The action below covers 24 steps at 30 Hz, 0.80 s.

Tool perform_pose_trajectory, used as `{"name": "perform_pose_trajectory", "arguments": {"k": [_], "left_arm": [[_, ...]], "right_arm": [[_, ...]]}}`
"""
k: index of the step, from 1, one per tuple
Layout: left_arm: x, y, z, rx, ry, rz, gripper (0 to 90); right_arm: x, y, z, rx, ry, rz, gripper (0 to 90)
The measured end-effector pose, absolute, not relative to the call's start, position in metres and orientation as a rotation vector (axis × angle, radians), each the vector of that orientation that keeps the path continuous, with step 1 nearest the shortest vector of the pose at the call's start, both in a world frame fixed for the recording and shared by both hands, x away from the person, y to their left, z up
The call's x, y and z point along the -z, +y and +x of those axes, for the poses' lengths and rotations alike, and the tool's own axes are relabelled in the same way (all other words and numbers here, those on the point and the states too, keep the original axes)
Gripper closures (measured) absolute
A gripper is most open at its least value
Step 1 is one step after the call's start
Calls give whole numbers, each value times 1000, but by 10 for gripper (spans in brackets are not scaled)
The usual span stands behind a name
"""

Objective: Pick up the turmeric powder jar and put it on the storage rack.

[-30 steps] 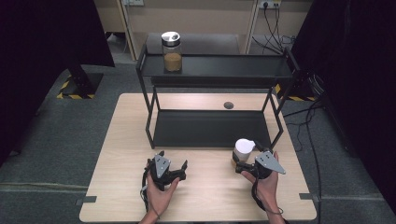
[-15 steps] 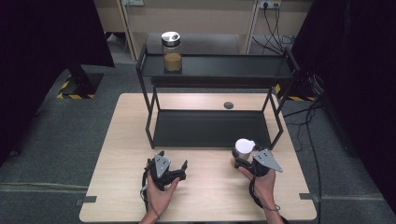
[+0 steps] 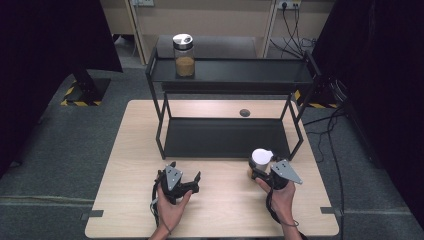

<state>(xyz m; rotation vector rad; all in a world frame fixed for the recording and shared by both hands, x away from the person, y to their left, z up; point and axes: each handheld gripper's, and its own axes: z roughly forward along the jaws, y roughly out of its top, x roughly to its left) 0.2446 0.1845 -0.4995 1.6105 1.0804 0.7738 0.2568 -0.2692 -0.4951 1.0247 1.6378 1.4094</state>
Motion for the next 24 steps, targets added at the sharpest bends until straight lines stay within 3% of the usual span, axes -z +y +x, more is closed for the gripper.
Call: {"name": "perform_pose_trajectory", "arguments": {"k": [24], "left_arm": [[500, 184, 245, -775, 1081, 1610, 0]], "right_arm": [[444, -274, 257, -1423, 1665, 988, 201]]}}
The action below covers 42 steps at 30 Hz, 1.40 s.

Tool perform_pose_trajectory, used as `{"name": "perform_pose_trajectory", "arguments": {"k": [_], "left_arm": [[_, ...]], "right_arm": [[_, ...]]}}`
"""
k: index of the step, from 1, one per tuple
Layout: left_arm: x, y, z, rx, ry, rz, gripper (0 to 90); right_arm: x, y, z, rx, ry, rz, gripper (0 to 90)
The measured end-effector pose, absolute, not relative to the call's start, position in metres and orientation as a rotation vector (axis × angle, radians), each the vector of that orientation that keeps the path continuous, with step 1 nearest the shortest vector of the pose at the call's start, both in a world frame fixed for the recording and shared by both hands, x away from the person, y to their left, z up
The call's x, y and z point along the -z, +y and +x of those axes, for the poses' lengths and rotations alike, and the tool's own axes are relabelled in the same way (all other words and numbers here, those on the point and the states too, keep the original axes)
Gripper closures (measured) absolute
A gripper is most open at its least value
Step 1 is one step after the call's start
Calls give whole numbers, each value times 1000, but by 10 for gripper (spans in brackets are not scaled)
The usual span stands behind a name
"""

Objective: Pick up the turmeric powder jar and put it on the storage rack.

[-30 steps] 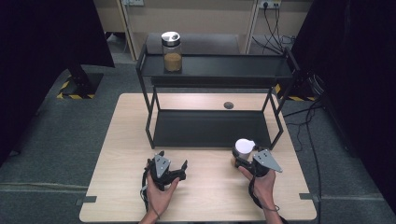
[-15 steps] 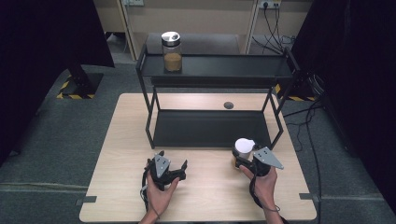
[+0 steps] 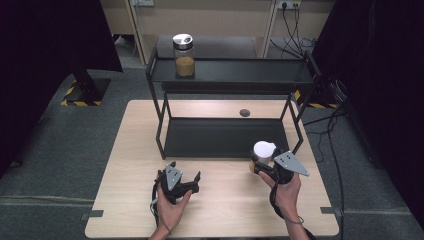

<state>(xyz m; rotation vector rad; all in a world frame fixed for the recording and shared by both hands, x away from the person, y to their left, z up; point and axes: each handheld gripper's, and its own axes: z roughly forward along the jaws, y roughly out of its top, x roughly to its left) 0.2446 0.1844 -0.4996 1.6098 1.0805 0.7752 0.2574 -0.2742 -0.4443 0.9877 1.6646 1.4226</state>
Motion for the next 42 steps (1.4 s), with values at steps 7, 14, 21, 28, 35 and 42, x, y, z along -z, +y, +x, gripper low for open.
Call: {"name": "perform_pose_trajectory", "arguments": {"k": [7, 14, 21, 28, 35, 42], "left_arm": [[499, 185, 245, -773, 1082, 1609, 0], [499, 185, 245, -773, 1079, 1613, 0], [499, 185, 245, -769, 1082, 1612, 0], [499, 185, 246, -768, 1081, 1612, 0], [499, 185, 245, -769, 1076, 1613, 0], [499, 185, 246, -769, 1075, 1614, 0]], "right_arm": [[424, -273, 259, -1415, 1650, 977, 201], [400, -274, 263, -1423, 1630, 967, 201], [376, -277, 269, -1430, 1605, 981, 201], [353, -276, 275, -1415, 1603, 972, 201], [335, -277, 281, -1423, 1593, 977, 201], [319, -283, 288, -1450, 1567, 1007, 201]]}}
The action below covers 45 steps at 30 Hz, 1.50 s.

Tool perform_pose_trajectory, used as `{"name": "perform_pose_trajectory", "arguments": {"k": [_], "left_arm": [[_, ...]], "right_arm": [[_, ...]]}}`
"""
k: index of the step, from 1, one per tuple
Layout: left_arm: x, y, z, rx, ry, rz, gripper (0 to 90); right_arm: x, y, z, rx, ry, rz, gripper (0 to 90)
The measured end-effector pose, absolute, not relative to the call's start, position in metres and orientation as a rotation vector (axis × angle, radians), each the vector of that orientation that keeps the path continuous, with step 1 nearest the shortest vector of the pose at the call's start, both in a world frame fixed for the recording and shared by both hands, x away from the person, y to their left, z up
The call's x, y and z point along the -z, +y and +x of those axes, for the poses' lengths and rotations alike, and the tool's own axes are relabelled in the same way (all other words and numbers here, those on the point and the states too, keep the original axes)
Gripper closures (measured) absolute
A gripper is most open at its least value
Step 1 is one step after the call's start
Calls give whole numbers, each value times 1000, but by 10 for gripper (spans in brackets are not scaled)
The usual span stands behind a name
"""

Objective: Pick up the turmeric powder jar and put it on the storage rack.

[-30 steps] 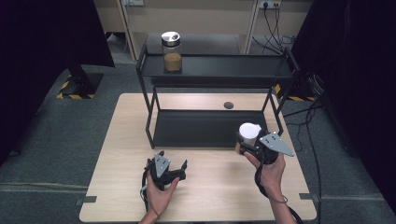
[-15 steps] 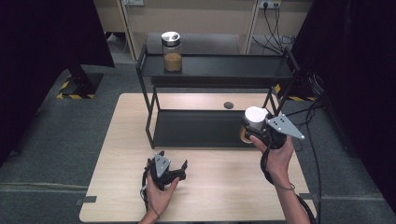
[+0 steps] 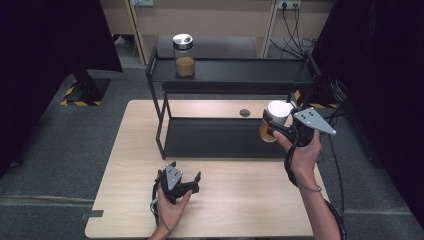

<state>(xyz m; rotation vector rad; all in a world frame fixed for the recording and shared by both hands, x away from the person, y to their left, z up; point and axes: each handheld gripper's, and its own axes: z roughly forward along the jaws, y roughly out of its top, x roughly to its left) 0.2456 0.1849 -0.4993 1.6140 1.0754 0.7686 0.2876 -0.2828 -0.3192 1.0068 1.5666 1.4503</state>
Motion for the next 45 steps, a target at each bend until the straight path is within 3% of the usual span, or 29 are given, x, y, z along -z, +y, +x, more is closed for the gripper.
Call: {"name": "perform_pose_trajectory", "arguments": {"k": [45], "left_arm": [[500, 185, 245, -762, 1070, 1610, 0]], "right_arm": [[227, -290, 328, -1474, 1556, 968, 201]]}}
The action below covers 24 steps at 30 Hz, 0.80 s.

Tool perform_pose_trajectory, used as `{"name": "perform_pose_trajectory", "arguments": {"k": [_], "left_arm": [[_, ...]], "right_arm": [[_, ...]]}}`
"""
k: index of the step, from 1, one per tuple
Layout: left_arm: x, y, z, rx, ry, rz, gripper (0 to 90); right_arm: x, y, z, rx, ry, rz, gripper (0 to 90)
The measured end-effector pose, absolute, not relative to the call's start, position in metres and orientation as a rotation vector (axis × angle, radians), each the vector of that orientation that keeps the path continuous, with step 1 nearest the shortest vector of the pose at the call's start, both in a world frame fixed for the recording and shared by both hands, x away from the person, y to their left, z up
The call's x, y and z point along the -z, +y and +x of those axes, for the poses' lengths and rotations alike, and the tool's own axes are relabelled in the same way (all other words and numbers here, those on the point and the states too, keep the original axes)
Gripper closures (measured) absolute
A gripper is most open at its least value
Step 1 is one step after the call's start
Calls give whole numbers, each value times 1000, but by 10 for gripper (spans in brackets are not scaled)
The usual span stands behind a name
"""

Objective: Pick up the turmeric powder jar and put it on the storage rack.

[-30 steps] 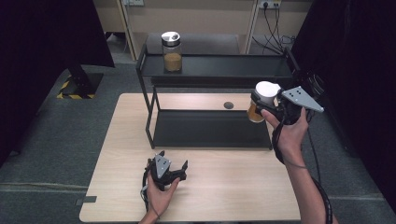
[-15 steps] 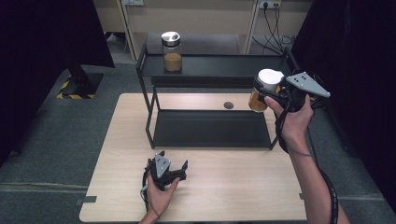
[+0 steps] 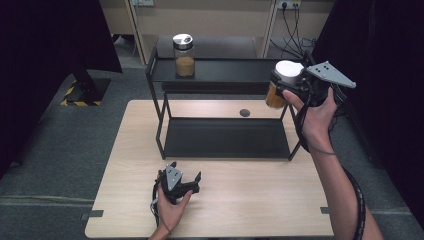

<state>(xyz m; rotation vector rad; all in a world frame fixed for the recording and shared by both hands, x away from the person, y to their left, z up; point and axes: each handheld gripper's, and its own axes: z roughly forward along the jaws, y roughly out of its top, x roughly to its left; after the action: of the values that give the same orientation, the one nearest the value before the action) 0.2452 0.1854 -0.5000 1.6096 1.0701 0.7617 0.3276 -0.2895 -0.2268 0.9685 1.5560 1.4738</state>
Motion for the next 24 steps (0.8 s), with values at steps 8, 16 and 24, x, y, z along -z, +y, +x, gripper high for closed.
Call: {"name": "perform_pose_trajectory", "arguments": {"k": [8, 16, 24], "left_arm": [[500, 186, 246, -753, 1078, 1604, 0], [500, 187, 246, -748, 1084, 1602, 0], [500, 188, 247, -741, 1088, 1599, 0]], "right_arm": [[214, -288, 335, -1483, 1549, 967, 201], [205, -288, 341, -1491, 1539, 971, 201], [195, -288, 351, -1497, 1525, 979, 202]]}}
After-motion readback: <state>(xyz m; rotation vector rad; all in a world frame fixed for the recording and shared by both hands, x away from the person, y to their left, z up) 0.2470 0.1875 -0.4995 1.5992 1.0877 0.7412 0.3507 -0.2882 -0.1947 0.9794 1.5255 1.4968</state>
